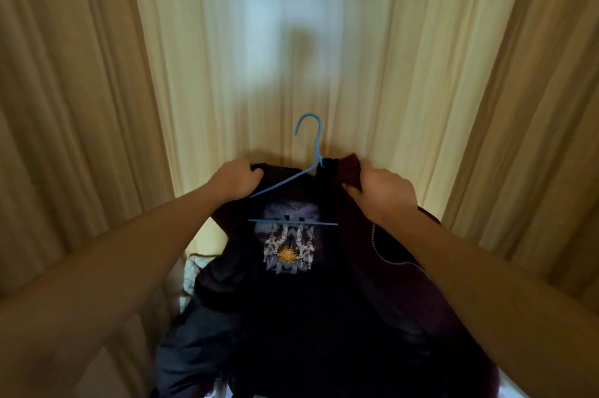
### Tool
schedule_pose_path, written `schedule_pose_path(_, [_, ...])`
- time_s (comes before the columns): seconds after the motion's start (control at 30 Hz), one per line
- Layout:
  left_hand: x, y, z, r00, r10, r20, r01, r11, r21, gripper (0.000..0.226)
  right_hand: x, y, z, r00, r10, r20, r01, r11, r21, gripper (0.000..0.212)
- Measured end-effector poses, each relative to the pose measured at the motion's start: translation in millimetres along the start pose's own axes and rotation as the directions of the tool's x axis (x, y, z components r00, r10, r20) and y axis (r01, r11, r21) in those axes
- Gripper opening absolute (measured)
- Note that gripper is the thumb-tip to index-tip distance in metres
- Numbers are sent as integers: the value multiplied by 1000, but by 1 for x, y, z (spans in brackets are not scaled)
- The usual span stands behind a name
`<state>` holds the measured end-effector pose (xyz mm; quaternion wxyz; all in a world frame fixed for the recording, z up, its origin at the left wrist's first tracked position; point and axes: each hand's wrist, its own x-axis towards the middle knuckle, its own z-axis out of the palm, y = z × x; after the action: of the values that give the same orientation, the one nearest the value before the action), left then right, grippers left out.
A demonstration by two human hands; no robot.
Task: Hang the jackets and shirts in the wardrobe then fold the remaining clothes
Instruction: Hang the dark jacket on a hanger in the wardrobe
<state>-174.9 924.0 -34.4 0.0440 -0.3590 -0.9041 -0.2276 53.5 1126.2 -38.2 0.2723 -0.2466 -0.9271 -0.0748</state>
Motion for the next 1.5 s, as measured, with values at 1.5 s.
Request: schedule_pose_path(1.5, [-140,56,-313,824,-142,-549,396,837,377,57,113,-151,-277,869,118,-481,427,312,848,29])
